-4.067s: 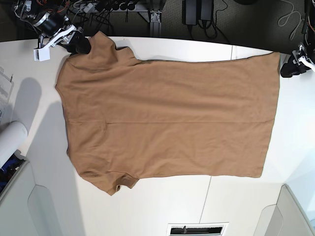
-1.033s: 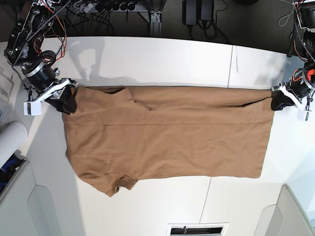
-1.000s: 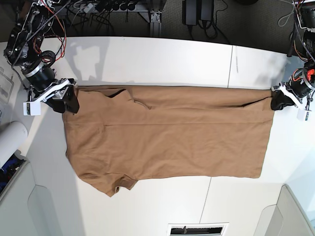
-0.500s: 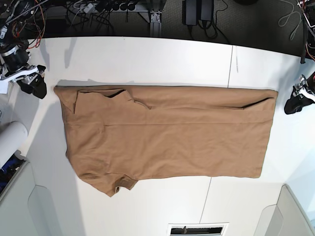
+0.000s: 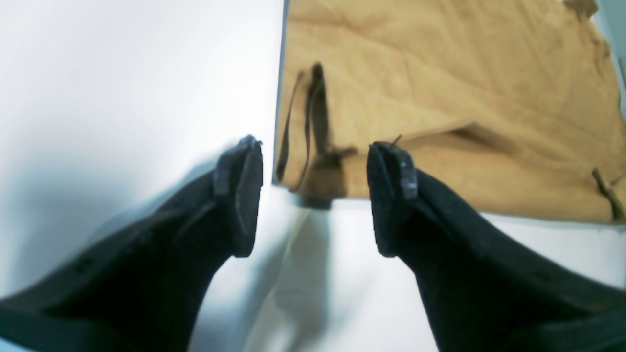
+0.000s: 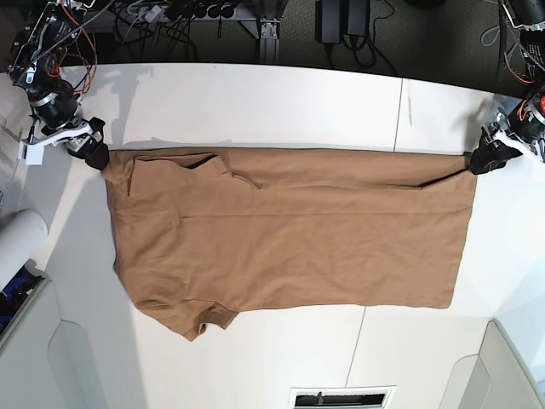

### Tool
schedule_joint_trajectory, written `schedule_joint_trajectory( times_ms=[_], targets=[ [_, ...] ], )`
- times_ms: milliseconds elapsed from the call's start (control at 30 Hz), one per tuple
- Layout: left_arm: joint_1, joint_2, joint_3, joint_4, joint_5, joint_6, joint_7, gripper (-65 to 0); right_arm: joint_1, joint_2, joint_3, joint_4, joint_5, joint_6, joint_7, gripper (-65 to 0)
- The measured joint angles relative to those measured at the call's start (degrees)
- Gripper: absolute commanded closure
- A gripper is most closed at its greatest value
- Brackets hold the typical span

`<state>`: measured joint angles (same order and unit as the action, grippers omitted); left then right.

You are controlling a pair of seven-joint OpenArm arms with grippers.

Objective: Layout the t-shirt on the table in an organized manner, then fold the t-shirt properly
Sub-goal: 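Lift the shoulder edge with both grippers and fold it over the shirt body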

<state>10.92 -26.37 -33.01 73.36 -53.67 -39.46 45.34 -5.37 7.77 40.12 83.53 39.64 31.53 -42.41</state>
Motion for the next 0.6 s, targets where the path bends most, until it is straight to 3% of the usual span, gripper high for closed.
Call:
schedule_joint_trajectory(
  times_ms=[200, 333, 400, 467, 533, 567, 600],
  targets=[
    [-0.3, 0.6, 5.2, 0.0, 6.9, 0.0, -7.9, -36.5, -0.4, 0.0, -1.6, -0.3, 1.7, 0.0, 0.4, -34.5],
    [-0.3, 0.9, 6.0, 0.1, 8.3, 0.3, -9.3, -36.4, -0.3, -0.2, -3.9, -0.3, 2.1, 0.0, 0.5, -34.5],
    [-0.3, 1.3, 6.1, 0.1, 8.4, 0.3, -9.4, -31.3, -0.3, -0.1, -4.9, -0.3, 2.2, 0.0, 0.8, -33.8],
    [-0.4, 1.7, 6.1, 0.1, 9.6, 0.5, -9.5, -15.7, -0.3, 0.0, -5.9, -0.3, 2.1, 0.0, 1.0, -24.8],
    [-0.3, 1.8, 6.1, 0.1, 12.1, 0.5, -10.4, -0.3, -0.3, 0.0, -7.1, -0.3, 1.9, -0.1, 0.8, -9.0],
    [-0.3, 1.8, 6.1, 0.1, 12.4, 0.4, -10.5, 0.0, -0.3, 0.0, -7.5, -0.3, 1.9, -0.1, 0.8, -1.5],
    [-0.4, 1.8, 6.1, 0.1, 12.8, 0.2, -10.5, 0.0, -0.3, -0.2, -7.5, -0.3, 1.9, 0.0, 0.6, 0.0]
  ],
)
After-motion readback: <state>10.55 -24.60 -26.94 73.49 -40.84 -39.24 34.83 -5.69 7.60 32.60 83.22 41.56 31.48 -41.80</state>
